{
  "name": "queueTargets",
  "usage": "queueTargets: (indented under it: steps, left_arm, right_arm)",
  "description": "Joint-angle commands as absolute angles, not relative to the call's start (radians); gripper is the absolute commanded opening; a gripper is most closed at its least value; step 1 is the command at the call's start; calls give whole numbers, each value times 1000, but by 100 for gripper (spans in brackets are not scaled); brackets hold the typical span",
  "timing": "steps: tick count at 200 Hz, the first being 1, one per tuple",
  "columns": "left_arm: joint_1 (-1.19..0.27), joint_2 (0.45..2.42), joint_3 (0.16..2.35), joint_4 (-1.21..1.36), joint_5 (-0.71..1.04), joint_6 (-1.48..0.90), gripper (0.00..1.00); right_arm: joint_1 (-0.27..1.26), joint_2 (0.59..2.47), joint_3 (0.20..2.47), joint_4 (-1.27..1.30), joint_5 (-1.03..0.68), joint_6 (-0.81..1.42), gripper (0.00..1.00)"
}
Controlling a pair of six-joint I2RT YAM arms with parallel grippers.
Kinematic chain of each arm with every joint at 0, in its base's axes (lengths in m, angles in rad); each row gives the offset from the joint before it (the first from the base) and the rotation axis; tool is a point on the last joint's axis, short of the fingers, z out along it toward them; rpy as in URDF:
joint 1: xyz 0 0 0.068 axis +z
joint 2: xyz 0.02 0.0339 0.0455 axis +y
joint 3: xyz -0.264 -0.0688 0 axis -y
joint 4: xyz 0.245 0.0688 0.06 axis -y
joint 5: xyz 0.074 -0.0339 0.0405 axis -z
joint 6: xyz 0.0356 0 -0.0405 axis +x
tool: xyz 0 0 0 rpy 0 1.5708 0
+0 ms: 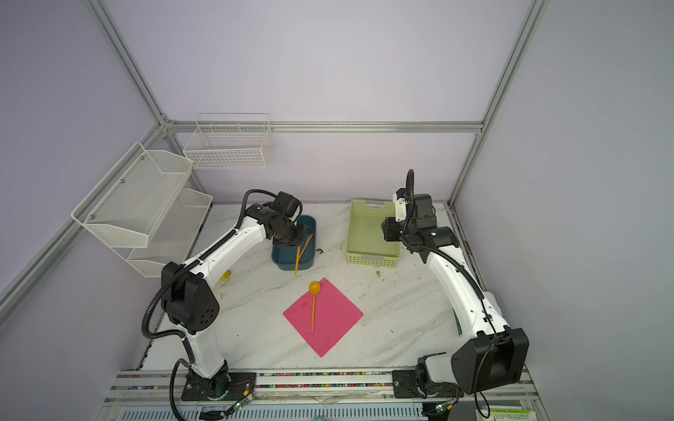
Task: Place the utensils on the paper napkin and roll it up
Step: 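Lift the yellow fork out of the teal tub with the left gripper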
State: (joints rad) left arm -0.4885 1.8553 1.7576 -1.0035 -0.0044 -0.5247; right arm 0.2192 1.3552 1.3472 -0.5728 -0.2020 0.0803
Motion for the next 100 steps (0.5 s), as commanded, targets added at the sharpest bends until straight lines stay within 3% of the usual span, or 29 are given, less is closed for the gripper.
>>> queueTargets:
  steps: [1, 100]
  left_arm:
    - [-532, 1785, 1698, -973, -30, -600, 4]
    - [-786, 1758, 1538, -912, -172, -821, 4]
  right_arm:
    - [225, 1325, 1329, -568, -208, 64, 40]
    - [225, 1312, 1319, -560, -213, 66, 40]
